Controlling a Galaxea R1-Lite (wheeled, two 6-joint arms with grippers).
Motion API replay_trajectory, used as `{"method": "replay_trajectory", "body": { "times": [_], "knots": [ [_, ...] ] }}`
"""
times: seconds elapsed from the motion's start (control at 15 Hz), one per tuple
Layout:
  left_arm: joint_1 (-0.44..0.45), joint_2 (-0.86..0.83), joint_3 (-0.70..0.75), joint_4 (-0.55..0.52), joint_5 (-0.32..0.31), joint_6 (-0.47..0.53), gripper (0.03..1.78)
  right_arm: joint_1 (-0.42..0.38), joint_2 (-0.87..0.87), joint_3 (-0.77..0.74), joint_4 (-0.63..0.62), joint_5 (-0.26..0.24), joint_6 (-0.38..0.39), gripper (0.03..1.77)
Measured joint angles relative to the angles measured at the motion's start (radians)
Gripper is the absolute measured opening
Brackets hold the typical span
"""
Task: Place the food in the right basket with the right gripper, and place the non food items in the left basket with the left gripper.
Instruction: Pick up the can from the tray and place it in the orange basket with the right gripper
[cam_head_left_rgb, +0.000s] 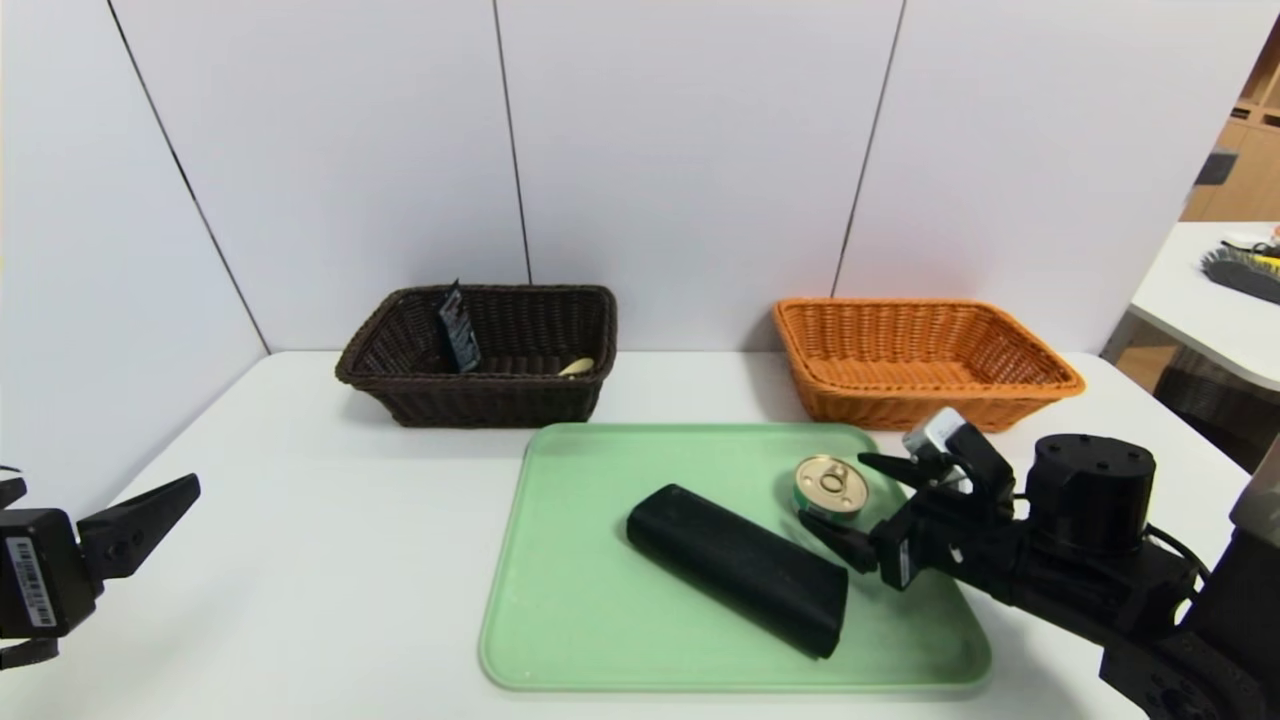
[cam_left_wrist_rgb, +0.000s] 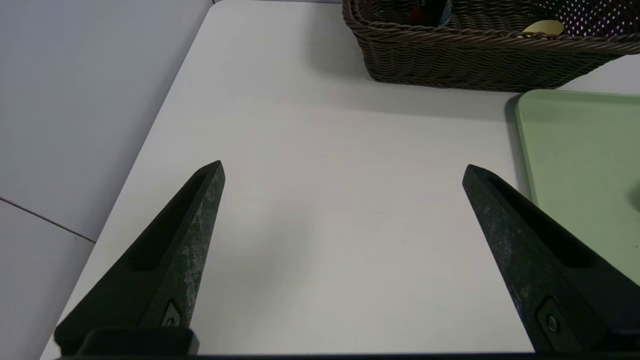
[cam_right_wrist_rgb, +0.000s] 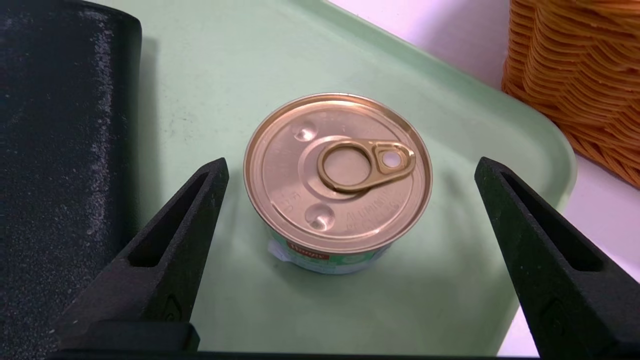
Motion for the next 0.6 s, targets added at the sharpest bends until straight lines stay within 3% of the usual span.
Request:
{"method": "replay_trajectory", "body": {
  "times": [0.6],
  "knots": [
    [0.000, 0.001, -0.005, 0.000, 0.000, 0.002, 1.69, 0.006, 0.010, -0.016, 0.001, 0.004, 0.000, 1.70]
  ]
}}
